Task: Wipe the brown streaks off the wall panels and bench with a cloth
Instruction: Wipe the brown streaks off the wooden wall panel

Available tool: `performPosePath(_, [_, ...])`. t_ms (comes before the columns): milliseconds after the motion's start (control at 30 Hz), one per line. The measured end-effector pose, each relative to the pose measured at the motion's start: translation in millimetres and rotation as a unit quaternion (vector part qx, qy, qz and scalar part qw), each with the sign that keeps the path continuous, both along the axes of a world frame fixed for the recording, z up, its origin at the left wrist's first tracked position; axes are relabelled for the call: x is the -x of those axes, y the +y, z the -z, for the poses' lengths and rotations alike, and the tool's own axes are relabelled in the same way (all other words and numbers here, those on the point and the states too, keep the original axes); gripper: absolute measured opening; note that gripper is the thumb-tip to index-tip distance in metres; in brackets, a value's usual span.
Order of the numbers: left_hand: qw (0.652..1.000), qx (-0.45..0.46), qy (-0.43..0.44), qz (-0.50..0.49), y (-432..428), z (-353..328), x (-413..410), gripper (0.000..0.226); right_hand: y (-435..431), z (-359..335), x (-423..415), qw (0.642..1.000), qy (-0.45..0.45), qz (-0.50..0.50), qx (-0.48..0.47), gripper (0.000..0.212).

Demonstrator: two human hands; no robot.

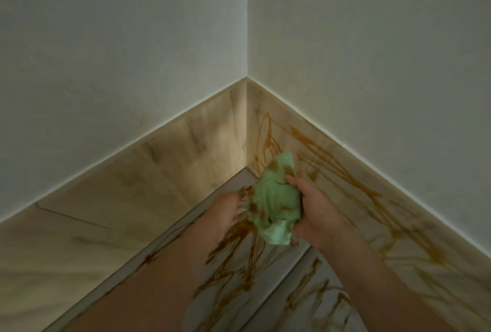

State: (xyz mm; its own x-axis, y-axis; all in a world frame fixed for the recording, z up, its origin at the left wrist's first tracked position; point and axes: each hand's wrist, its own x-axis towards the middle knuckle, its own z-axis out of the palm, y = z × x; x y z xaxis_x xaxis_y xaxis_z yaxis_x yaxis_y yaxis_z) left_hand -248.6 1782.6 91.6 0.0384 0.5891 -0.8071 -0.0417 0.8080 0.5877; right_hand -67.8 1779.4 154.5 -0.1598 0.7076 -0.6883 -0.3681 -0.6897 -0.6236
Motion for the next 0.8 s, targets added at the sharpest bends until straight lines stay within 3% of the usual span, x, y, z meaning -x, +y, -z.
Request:
performPosePath(33, [0.987, -0.005, -0.149, -0.053, 1, -3, 1, 0.043, 5, -6, 4, 0.999, -0.018, -0.025, -0.026, 0.033])
performPosePath(100, [0.936, -0.001, -0.314, -0.158, 5, -2, 1, 0.055, 17, -10, 8, 0.989, -0.114, -0.058, -0.074, 0.029])
performPosePath(233, [0.898, -0.055, -0.364, -0.241, 24, 12, -1, 0.070, 36, -11, -3, 0.923, -0.353, -0.095, -0.118, 0.023])
performPosePath(333, [0.876, -0.067, -0.379, -0.290, 55, 21, -9, 0.054, 51, -21, -16, 0.872, -0.437, -0.168, -0.145, 0.029])
performPosePath(467, [0.894, -0.090, -0.356, -0.259, 130, 7, -37, 0.064, 85, -46, -27, 0.845, -0.459, -0.195, -0.191, 0.011])
performPosePath(567, [0.922, -0.112, -0.320, -0.186, 176, -3, -77, 0.074, 102, -68, -30, 0.802, -0.496, -0.225, -0.244, 0.015])
performPosePath(667, [0.957, -0.138, -0.133, -0.220, 192, 4, -103, 0.069, 115, -72, -32, 0.705, -0.576, -0.279, -0.307, 0.018])
performPosePath(800, [0.984, -0.048, 0.025, -0.167, 205, 49, -79, 0.062, 133, -61, -36, 0.519, -0.643, -0.381, -0.415, 0.024])
